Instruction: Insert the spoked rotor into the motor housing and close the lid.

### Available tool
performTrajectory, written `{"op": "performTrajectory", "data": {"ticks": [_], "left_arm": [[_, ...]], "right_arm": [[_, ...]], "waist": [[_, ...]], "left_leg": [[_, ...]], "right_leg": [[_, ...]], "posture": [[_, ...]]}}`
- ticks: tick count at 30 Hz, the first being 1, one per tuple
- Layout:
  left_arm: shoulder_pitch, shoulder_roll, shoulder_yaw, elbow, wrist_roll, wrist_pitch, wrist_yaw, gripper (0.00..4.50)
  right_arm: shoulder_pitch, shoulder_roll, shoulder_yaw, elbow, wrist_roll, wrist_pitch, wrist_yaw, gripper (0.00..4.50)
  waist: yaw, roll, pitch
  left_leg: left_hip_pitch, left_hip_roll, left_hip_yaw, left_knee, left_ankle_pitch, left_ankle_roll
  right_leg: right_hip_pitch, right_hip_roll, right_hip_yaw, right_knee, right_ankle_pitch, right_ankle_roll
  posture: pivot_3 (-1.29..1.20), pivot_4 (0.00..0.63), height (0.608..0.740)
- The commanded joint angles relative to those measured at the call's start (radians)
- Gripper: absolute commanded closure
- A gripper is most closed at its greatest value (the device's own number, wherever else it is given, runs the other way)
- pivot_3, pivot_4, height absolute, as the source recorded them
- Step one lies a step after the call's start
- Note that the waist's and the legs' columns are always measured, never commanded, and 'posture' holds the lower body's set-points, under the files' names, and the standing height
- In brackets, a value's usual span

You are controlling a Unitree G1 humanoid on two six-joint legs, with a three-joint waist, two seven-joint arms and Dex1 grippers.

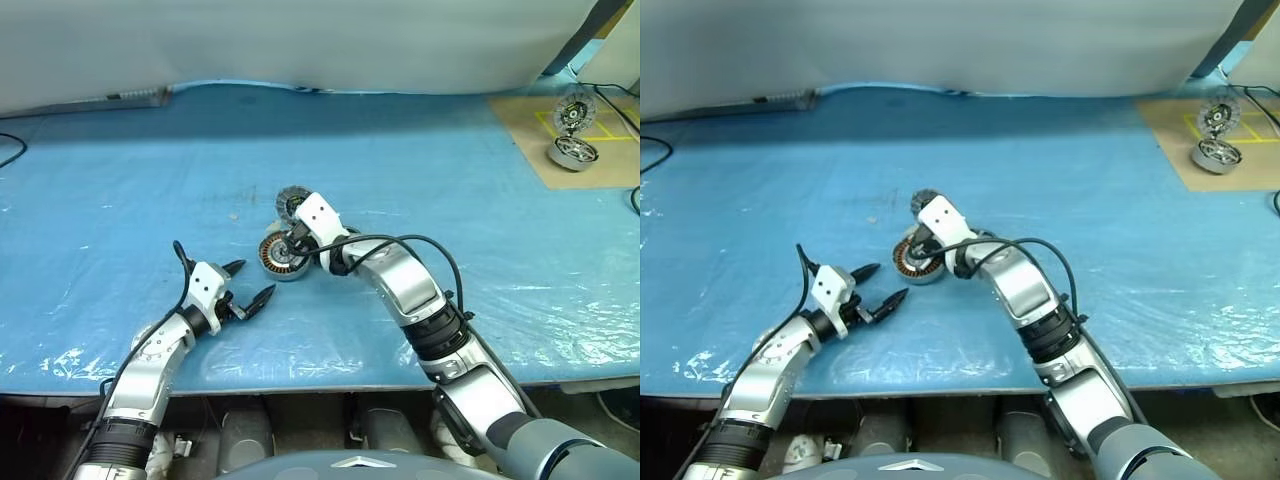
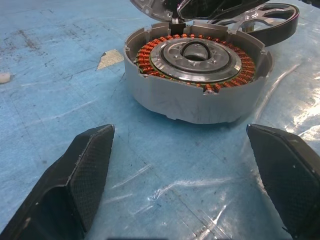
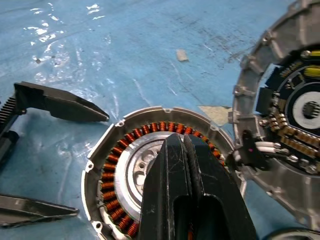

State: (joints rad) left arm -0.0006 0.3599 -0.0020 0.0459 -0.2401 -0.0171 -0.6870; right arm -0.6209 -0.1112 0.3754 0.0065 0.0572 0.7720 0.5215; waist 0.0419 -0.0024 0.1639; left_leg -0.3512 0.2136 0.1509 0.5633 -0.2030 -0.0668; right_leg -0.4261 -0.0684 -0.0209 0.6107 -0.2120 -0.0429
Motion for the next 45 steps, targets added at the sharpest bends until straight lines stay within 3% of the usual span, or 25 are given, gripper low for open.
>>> {"op": "performTrajectory", "data": {"ticks": [1,31,45], "left_arm": [[-0.005,0.000,0.004,-0.041,-0.006,-0.005,0.004,0.00],[-0.001,0.003,0.008,-0.028,-0.003,-0.021,-0.002,0.00],[0.008,0.005,0.010,-0.021,-0.004,-0.030,-0.007,0.00]], "right_arm": [[-0.009,0.001,0.002,-0.021,-0.007,-0.017,-0.005,4.48],[0.047,0.037,0.049,0.053,0.003,-0.018,0.051,4.48],[0.034,0.010,0.007,-0.053,0.025,-0.001,0.049,4.48]], "waist": [[-0.001,0.000,0.000],[-0.002,0.000,0.000],[-0.001,0.000,0.000]], "left_leg": [[0.000,0.000,0.000,0.000,0.000,0.000],[0.001,0.000,0.000,0.000,0.000,0.000],[0.002,0.000,0.000,0.000,0.000,0.000]], "right_leg": [[0.000,0.000,0.000,0.000,0.000,0.000],[0.001,0.000,0.000,0.000,0.000,0.000],[0.002,0.000,0.000,0.000,0.000,0.000]], "posture": [[0.00,0.150,0.740],[0.00,0.150,0.740],[0.00,0.150,0.740]]}}
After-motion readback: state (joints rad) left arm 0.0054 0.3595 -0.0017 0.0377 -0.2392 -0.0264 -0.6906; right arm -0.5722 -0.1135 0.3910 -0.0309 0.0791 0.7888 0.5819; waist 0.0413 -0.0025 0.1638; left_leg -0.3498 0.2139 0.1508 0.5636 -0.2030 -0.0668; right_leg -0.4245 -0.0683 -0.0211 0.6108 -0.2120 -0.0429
